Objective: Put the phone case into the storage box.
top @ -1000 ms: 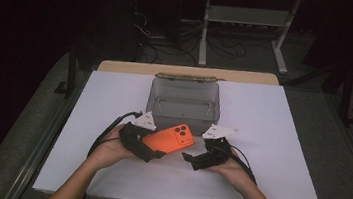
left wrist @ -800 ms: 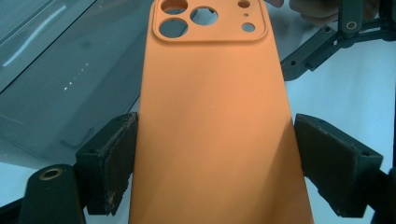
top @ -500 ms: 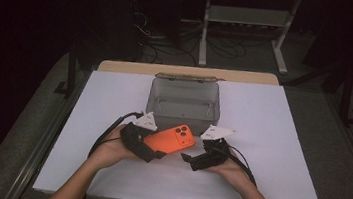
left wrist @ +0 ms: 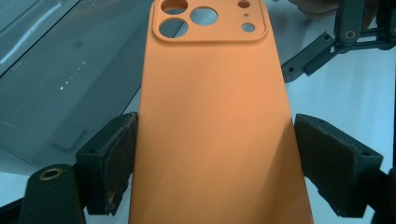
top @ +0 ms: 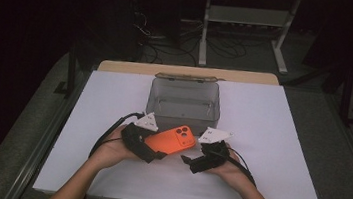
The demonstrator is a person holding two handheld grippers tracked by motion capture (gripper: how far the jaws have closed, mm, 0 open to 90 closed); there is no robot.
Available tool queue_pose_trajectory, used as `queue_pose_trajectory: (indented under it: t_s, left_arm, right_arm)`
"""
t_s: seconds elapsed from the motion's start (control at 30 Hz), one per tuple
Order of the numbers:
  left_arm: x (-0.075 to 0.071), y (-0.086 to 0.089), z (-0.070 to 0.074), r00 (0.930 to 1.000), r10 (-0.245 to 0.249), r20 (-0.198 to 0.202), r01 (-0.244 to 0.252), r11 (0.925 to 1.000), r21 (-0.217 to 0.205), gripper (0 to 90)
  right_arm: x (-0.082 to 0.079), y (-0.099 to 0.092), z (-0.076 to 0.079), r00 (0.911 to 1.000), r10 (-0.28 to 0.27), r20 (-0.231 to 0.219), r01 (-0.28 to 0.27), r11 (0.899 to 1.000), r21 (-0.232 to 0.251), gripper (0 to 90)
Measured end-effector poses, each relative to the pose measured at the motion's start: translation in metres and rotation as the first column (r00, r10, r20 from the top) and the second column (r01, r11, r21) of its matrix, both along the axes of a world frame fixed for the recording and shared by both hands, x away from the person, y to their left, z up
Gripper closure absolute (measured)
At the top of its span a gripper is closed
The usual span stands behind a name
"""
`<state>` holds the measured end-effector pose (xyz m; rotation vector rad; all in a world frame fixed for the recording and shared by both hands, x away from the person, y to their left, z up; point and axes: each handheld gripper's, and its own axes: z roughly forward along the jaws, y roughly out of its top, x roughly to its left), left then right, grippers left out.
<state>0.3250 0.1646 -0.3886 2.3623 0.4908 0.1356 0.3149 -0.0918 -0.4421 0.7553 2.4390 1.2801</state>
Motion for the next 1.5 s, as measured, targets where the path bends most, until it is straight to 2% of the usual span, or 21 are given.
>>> queue_pose_trajectory:
  t_s: [0.67,0.93,1.5]
  left_arm:
    - [0.0005,0.0002,-0.0002,1.0000,0.003,0.001,-0.003,1.0000,0.002,16.6]
    - [0.0009,0.0008,0.0000,1.0000,0.004,0.004,-0.004,1.0000,0.004,16.5]
    - [0.0012,0.0011,0.0002,1.0000,0.005,0.006,-0.005,1.0000,0.004,16.6]
  right_arm:
    - [-0.0049,0.0016,0.0051,0.9942,-0.004,0.107,0.011,0.998,-0.067,0.0]
    - [-0.0066,0.0019,0.0057,0.9866,0.002,0.163,0.018,0.993,-0.120,0.0]
    - [-0.0093,0.0026,0.0061,0.9725,0.004,0.233,0.033,0.987,-0.157,0.0]
